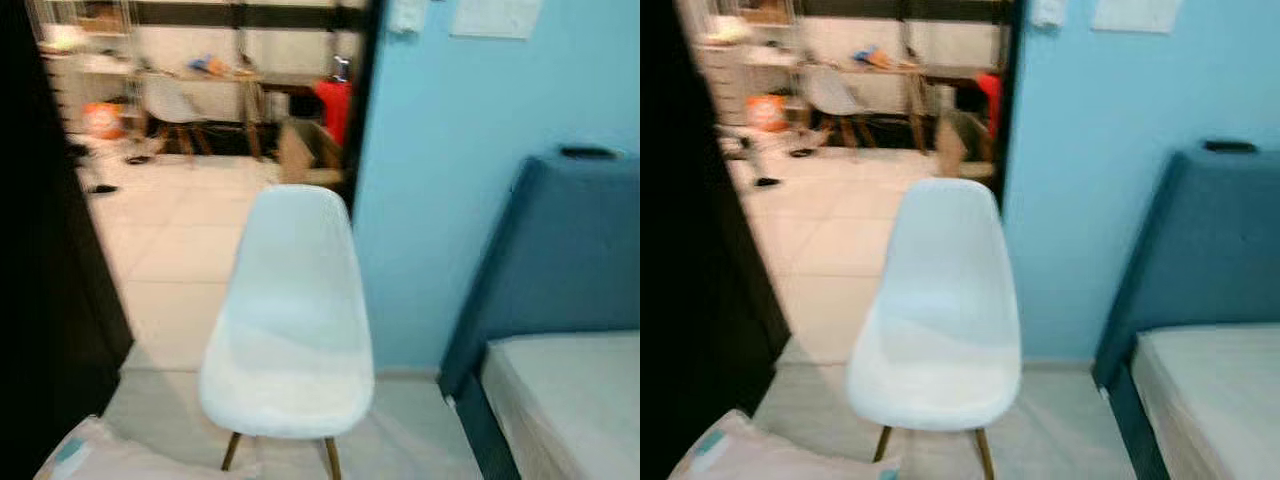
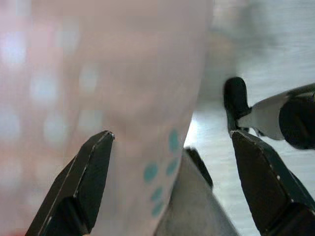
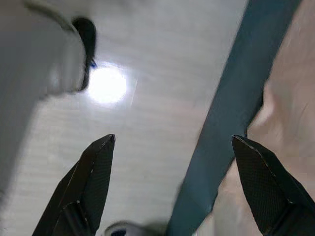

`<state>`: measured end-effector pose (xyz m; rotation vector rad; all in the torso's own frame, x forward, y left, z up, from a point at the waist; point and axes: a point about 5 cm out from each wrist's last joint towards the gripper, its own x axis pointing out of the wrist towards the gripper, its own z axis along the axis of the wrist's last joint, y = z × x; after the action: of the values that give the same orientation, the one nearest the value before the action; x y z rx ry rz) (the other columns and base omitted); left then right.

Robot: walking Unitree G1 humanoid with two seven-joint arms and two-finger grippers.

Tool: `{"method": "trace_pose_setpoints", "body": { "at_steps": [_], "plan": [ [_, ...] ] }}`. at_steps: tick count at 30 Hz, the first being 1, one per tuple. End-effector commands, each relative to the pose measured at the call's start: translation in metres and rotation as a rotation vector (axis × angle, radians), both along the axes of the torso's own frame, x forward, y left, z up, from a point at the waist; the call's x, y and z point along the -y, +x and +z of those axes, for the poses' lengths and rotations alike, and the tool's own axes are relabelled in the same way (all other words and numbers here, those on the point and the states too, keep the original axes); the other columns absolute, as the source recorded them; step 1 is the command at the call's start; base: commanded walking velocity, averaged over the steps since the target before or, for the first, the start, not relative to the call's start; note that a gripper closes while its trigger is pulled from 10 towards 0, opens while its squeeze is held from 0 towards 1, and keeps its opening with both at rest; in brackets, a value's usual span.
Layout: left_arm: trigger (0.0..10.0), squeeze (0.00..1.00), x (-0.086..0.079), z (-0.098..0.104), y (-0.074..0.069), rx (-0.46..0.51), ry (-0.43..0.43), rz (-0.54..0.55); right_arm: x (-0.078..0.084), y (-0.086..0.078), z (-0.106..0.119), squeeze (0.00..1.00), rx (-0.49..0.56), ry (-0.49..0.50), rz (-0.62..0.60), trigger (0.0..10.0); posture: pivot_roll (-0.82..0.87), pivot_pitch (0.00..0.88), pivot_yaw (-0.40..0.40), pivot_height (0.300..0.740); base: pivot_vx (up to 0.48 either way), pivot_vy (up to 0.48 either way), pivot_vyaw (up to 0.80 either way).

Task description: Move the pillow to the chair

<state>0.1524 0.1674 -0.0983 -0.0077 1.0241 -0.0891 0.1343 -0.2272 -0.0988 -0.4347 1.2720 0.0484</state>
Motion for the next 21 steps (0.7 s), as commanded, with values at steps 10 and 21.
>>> {"method": "trace_pose_setpoints", "body": {
  "at_steps": [10,21],
  "plan": [
    [10.0,0.00,0.0012,-0.0020,-0.0052,-0.019,-0.040,0.017,0.0053,-0.0071,-0.0011,0.00,-0.020,-0.020,0.025,10.0,-0.08,0.003,-0.016,0.740,0.000,0.000,-0.77],
    [10.0,0.00,-0.0004,-0.0013,-0.0034,-0.015,-0.044,0.030,0.0080,-0.0036,0.0007,0.00,-0.010,-0.028,0.045,10.0,-0.09,0.006,-0.009,0.740,0.000,0.000,-0.77]
  ]
}}
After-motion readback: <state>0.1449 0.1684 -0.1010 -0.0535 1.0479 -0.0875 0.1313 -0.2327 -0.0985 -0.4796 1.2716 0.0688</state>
